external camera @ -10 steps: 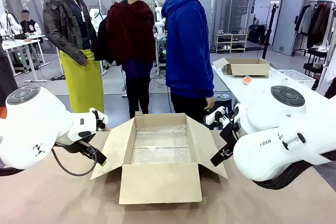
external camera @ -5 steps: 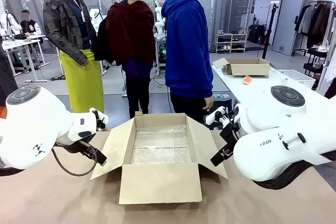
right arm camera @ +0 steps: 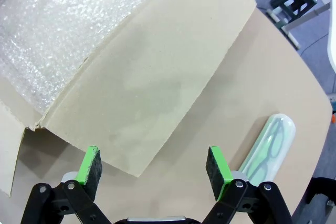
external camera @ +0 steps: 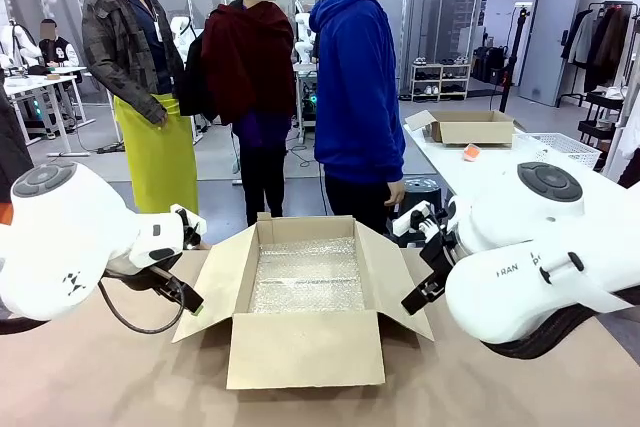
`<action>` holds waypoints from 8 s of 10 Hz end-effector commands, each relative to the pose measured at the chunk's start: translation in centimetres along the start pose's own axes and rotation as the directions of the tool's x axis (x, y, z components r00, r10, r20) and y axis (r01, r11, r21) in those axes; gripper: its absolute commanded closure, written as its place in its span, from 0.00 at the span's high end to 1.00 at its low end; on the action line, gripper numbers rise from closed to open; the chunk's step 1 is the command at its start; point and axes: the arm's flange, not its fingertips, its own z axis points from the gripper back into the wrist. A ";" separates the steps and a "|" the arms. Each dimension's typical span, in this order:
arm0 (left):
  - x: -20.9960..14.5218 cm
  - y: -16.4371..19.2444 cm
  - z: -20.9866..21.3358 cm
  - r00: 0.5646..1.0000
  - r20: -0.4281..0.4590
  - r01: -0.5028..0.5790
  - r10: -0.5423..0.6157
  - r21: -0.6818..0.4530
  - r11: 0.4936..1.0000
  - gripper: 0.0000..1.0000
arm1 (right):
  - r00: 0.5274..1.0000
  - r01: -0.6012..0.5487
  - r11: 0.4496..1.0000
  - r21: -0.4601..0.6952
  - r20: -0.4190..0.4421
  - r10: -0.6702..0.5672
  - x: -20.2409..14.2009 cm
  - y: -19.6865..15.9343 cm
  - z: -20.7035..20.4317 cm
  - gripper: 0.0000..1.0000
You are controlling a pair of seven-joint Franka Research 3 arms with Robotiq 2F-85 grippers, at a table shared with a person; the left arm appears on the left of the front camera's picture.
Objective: Pack the glasses set securely to prepare it for shipping.
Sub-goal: Place the Glasses case inside the Package Box, then put the Glasses case from the right side of the table into the Package Box.
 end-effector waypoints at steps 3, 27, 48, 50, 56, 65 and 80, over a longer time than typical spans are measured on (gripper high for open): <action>1.9 3.1 9.1 0.994 -0.024 0.104 -0.108 -0.146 0.984 1.00 | 0.975 0.214 0.972 -0.096 -0.045 -0.219 0.5 -3.8 6.9 1.00; 0.3 7.6 17.5 0.961 0.197 0.254 -0.195 -0.341 0.905 1.00 | 0.668 0.643 0.752 -0.145 -0.373 -0.643 -1.8 -20.9 -8.7 1.00; 0.3 7.6 17.5 0.961 0.197 0.254 -0.195 -0.341 0.905 1.00 | 0.904 -0.057 0.997 0.058 -0.421 0.076 10.4 -13.5 5.3 0.48; 0.3 7.6 17.5 0.961 0.197 0.254 -0.195 -0.341 0.905 1.00 | 0.795 -0.459 0.835 0.303 -0.280 0.539 17.0 -8.3 5.9 0.48; 0.3 7.6 17.5 0.961 0.197 0.254 -0.195 -0.341 0.905 1.00 | 0.589 -0.676 0.656 0.337 -0.288 0.755 31.2 1.1 -5.2 0.48; 0.3 7.6 17.5 0.961 0.197 0.254 -0.195 -0.341 0.905 1.00 | 0.683 -0.591 0.711 0.382 -0.232 0.693 30.4 3.6 -20.5 0.48; 0.3 7.6 17.5 0.961 0.197 0.254 -0.195 -0.341 0.905 1.00 | 0.659 -0.611 0.694 0.380 -0.241 0.712 29.8 2.9 -19.9 1.00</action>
